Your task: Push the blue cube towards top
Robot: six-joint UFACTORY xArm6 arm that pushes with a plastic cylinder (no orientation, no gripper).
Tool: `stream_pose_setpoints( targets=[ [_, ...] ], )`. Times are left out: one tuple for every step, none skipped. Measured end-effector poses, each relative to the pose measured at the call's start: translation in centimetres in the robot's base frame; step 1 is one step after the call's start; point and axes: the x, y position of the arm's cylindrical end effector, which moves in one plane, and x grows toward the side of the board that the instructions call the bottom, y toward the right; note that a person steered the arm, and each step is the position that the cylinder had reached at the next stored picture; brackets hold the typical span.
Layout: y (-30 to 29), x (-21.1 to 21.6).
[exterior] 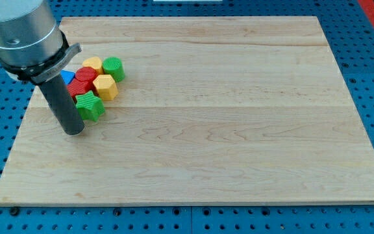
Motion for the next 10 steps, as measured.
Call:
stream_pose_setpoints(
  targets=[
    [-1.0, -0.8],
    [-5.2, -2.2],
    [-7.9, -2.3],
    [-7.9, -2.3],
    [-7.5, -5.2],
    [-7.0, -5.9],
    [-7.0, -7.0],
    [-7.0, -9.6],
    [-6.9, -10.1],
    [-6.8, -10.2]
  ],
)
